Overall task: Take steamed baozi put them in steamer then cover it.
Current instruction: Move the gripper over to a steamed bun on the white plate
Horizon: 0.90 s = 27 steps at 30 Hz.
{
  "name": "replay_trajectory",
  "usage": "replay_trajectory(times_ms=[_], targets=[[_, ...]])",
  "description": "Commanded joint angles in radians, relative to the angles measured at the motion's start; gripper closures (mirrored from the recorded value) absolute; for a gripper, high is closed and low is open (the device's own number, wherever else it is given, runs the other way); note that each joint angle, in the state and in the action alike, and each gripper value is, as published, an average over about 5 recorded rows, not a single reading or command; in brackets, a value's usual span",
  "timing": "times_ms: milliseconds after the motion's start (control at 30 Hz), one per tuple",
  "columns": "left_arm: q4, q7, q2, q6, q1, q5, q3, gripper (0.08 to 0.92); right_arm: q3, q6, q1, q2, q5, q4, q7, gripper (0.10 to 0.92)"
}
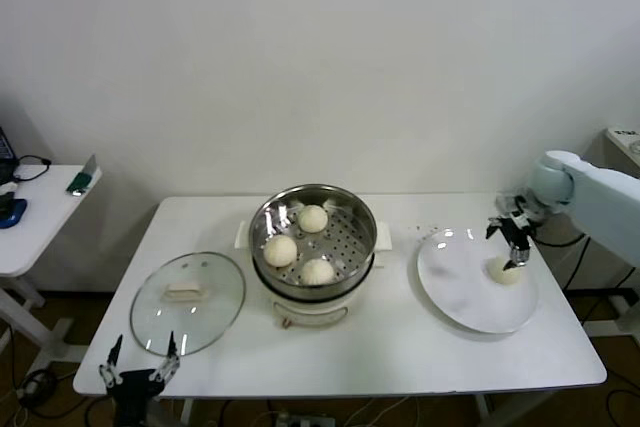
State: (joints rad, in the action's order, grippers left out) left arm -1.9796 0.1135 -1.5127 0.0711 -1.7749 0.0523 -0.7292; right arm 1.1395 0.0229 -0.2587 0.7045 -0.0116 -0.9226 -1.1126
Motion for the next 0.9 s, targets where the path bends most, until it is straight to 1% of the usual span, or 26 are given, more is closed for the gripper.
replay_trajectory(times_ms=[33,500,733,900], targets=[[0.002,0.001,-0.006,-0.001,-0.003,0.012,-0.001,0.177,-0.235,0.028,0.200,0.029,0.140,0.180,0.001,0.203],[0.019,0.000,-0.012,0.000,-0.004,0.021,-0.003,0.177,-0.359,0.104,0.219,0.163,0.249,0.372,0.001,0.203],[0.022,0.000,-0.012,0.001,-0.004,0.020,-0.006,0.177,-0.363,0.109,0.217,0.203,0.265,0.412,-0.005,0.203],[0.024,-0.001,-0.010,0.001,-0.004,0.018,-0.009,0.177,-0.356,0.110,0.221,0.206,0.268,0.408,-0.019,0.203]])
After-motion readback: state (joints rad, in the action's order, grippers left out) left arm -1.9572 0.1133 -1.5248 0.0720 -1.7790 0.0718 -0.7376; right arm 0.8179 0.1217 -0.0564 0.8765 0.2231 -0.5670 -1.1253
